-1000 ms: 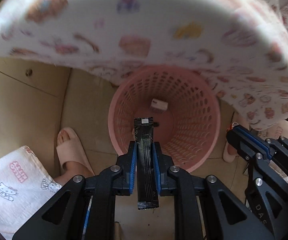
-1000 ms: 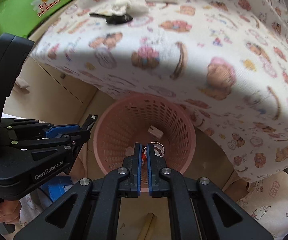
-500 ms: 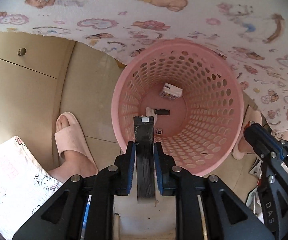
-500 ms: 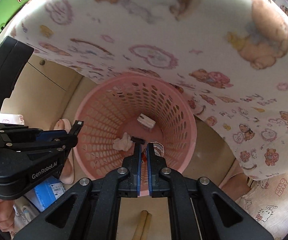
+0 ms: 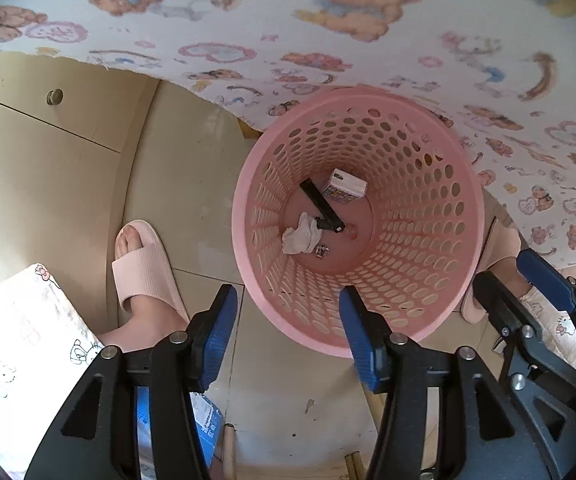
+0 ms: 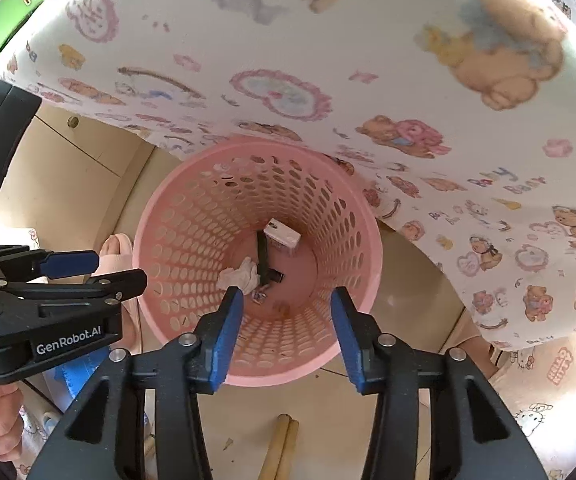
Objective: Collect trash
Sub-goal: 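Open both grippers over the wastebasket, dropping the held items, then raise both open grippers back toward the tissue and stick on the cloth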
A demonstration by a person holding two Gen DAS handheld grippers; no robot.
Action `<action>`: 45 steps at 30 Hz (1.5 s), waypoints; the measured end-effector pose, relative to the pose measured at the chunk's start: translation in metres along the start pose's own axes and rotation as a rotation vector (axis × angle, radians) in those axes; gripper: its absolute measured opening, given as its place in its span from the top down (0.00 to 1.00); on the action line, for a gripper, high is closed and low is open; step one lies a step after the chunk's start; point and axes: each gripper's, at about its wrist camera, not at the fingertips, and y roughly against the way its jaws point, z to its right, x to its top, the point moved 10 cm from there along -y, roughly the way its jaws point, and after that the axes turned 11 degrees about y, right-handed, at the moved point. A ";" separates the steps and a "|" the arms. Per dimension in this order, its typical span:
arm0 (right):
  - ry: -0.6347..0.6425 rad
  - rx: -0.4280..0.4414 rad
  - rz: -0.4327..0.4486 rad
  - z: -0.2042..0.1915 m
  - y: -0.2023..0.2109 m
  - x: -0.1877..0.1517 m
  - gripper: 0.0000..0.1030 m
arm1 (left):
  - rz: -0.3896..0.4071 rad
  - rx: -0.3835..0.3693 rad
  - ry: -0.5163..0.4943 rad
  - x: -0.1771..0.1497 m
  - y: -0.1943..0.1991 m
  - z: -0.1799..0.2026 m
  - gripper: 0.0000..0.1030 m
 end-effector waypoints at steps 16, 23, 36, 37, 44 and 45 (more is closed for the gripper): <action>-0.023 -0.064 0.207 0.005 0.078 0.020 0.37 | 0.354 -0.056 -0.002 0.028 0.112 0.000 0.46; -0.037 -0.040 0.303 0.009 0.119 0.032 0.31 | 0.542 -0.134 0.020 0.043 0.175 -0.002 0.41; -0.121 -0.143 0.605 0.053 0.220 0.081 0.30 | 0.866 -0.055 0.088 0.105 0.288 -0.036 0.12; -0.138 -0.135 0.633 0.058 0.230 0.084 0.30 | 0.880 -0.054 0.082 0.108 0.294 -0.036 0.12; -0.018 -0.218 0.582 0.070 0.230 0.108 0.30 | 0.902 -0.127 0.076 0.114 0.285 -0.033 0.10; -0.028 -0.216 0.566 0.074 0.224 0.109 0.30 | 0.899 -0.112 0.081 0.112 0.275 -0.035 0.10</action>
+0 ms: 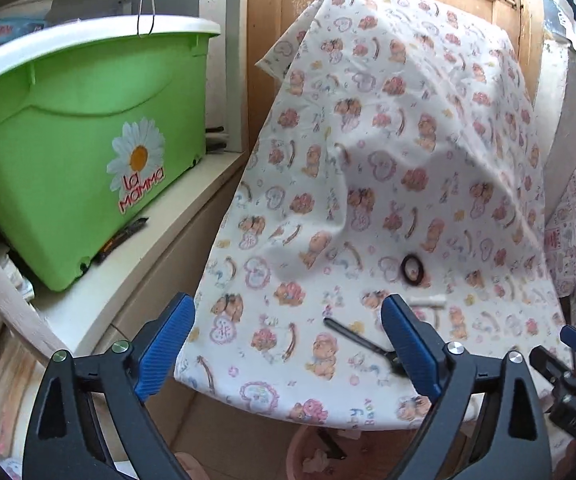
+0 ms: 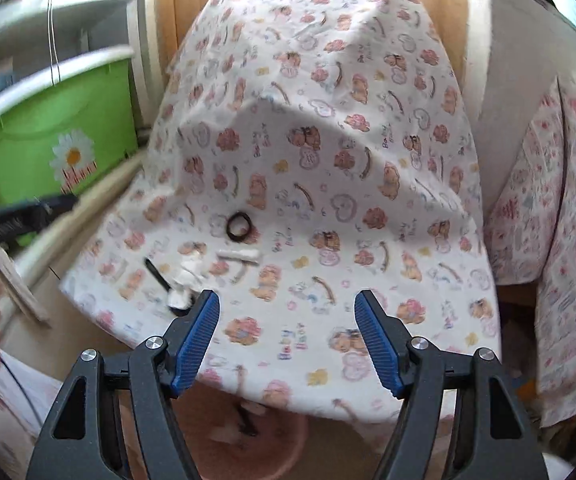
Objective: Collect trash
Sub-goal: 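Raise both open grippers back toward the tissue and stick on the cloth, then lower the right gripper onto the white tissue and close it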
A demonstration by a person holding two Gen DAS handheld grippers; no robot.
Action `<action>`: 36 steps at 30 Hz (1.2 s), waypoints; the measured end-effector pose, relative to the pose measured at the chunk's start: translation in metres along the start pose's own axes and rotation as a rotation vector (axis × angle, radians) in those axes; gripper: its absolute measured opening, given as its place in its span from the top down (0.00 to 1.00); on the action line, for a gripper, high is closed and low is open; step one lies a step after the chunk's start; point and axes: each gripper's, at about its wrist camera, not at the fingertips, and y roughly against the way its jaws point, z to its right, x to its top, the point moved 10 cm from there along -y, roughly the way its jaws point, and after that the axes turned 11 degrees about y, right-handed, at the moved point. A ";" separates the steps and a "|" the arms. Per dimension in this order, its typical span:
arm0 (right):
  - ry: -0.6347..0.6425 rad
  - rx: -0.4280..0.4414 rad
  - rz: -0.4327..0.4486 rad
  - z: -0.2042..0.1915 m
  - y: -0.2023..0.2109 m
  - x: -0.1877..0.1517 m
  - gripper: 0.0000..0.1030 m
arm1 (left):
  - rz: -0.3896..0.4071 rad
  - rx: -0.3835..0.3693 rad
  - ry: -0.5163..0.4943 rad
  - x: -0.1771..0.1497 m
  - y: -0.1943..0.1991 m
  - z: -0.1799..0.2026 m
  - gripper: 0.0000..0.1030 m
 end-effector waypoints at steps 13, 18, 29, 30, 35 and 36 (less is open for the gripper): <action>-0.025 0.093 -0.105 -0.016 -0.034 -0.034 0.09 | -0.169 0.075 0.020 -0.049 -0.054 -0.015 0.10; 0.041 0.045 -0.078 -0.020 -0.030 -0.024 0.00 | -0.138 0.094 0.034 -0.041 -0.048 -0.022 0.10; 0.065 0.126 -0.029 -0.066 -0.056 0.011 0.19 | -0.125 0.099 0.087 -0.032 -0.047 -0.039 0.10; 0.056 0.146 -0.032 -0.071 -0.060 0.013 0.23 | -0.125 0.106 0.091 -0.032 -0.048 -0.041 0.10; 0.045 0.206 -0.042 -0.093 -0.081 0.021 0.31 | -0.116 0.144 0.099 -0.033 -0.051 -0.049 0.11; 0.056 0.202 -0.041 -0.096 -0.084 0.022 0.33 | -0.116 0.147 0.101 -0.033 -0.051 -0.051 0.11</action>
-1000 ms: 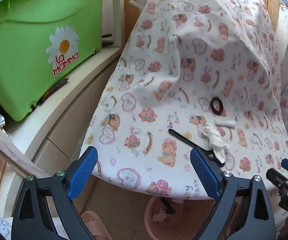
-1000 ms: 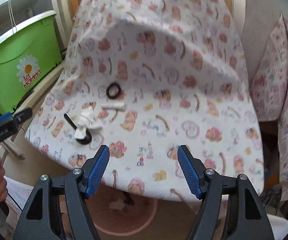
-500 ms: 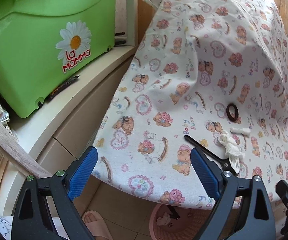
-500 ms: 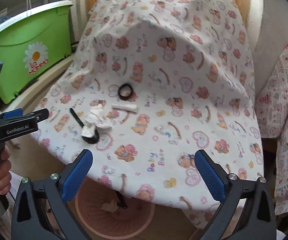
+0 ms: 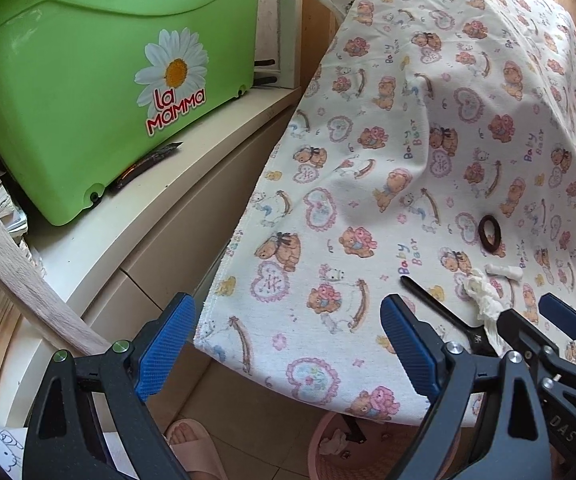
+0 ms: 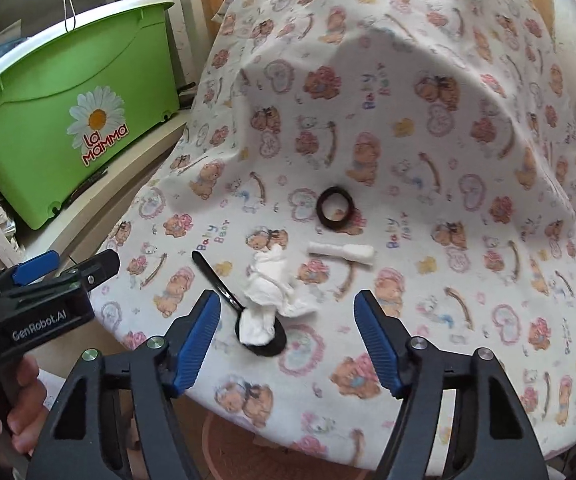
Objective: Collect trash
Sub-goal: 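Lower the right gripper onto the white tissue and close it, then grasp the white plastic stick with the left gripper while the right holds the tissue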
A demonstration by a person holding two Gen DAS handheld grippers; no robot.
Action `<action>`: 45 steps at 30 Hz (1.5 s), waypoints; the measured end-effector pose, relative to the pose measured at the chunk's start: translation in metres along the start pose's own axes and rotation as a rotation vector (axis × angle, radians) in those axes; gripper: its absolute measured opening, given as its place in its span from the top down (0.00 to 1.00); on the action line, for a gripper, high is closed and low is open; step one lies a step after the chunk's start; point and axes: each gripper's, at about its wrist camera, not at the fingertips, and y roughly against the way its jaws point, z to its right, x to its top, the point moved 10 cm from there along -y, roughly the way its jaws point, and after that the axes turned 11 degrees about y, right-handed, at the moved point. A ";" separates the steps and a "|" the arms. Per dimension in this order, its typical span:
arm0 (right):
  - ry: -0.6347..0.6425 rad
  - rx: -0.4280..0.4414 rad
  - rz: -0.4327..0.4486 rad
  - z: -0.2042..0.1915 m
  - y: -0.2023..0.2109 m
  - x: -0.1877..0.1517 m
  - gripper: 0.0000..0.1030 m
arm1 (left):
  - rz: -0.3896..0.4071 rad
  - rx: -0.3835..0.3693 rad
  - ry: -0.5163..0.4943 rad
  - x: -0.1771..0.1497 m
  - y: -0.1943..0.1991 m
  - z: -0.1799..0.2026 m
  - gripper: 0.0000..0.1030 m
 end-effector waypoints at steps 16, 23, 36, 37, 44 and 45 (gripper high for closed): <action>-0.007 0.031 -0.033 -0.008 -0.028 0.000 0.83 | -0.010 -0.002 -0.011 -0.004 -0.005 0.003 0.11; -0.078 0.085 0.025 0.007 -0.001 0.001 0.93 | -0.009 -0.011 -0.029 -0.011 -0.002 0.007 0.13; -0.182 -0.020 -0.025 0.093 0.031 -0.028 0.94 | -0.030 -0.060 -0.189 -0.024 -0.003 0.068 0.16; -0.185 -0.033 -0.031 0.098 0.031 -0.030 0.94 | -0.046 -0.075 -0.183 -0.023 -0.003 0.074 0.16; -0.191 -0.072 -0.066 0.110 0.032 -0.039 0.94 | -0.313 -0.150 -0.083 -0.029 -0.021 0.134 0.22; -0.187 -0.077 -0.066 0.110 0.033 -0.038 0.94 | -0.333 -0.164 -0.082 -0.029 -0.022 0.145 0.22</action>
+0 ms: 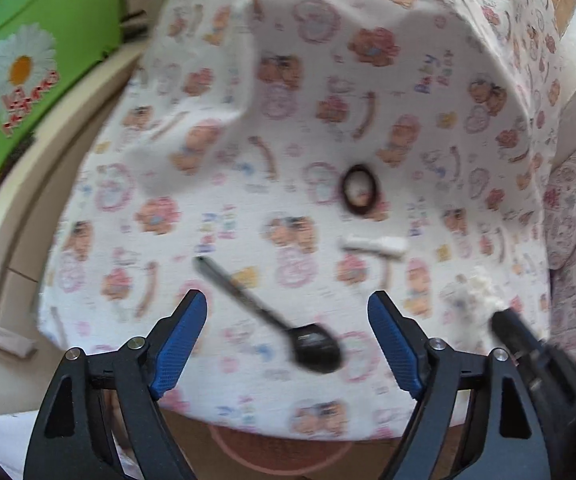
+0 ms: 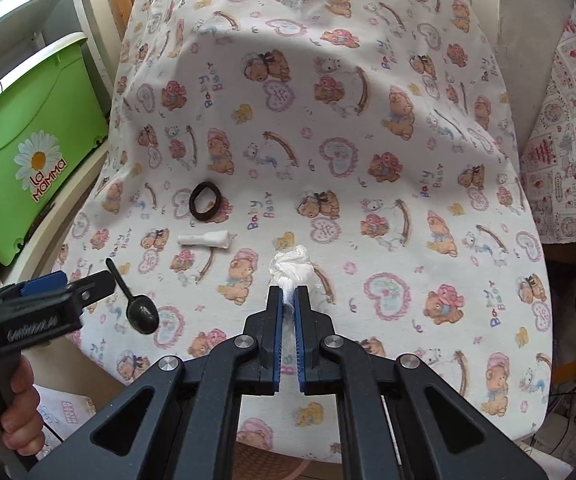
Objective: Collect trash
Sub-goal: 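Grasp the white plastic stick with the left gripper while the right holds the tissue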
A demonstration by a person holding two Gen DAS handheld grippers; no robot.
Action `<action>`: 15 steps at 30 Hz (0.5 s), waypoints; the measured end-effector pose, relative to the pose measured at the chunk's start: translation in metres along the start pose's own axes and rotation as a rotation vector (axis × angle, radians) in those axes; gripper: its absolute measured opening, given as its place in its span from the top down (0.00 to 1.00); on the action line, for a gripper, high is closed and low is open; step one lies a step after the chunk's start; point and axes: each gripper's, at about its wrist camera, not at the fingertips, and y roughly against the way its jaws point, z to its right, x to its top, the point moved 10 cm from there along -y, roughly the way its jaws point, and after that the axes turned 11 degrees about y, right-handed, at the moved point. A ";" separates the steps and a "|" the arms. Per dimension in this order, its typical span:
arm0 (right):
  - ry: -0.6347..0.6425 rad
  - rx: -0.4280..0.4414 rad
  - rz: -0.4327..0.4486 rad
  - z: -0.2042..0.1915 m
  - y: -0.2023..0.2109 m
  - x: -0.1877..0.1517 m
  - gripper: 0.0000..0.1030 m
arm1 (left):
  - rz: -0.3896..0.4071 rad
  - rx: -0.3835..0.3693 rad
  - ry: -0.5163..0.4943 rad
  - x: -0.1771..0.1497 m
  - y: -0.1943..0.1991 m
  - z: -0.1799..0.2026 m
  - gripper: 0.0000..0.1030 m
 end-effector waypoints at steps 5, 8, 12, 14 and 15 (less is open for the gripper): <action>-0.002 -0.012 -0.003 0.001 0.002 0.001 0.94 | -0.120 -0.021 -0.023 0.008 -0.022 0.041 0.24; -0.028 -0.011 -0.016 0.008 0.001 -0.001 0.94 | -0.171 -0.005 -0.022 0.010 -0.034 0.052 0.25; -0.048 -0.020 -0.016 0.017 0.003 -0.002 0.94 | -0.173 0.009 -0.015 0.014 -0.047 0.059 0.34; -0.050 -0.029 -0.009 0.021 0.005 -0.003 0.94 | -0.149 0.038 -0.024 0.016 -0.052 0.062 0.35; -0.049 -0.033 -0.009 0.021 0.005 -0.004 0.94 | -0.134 0.059 -0.030 0.017 -0.054 0.063 0.36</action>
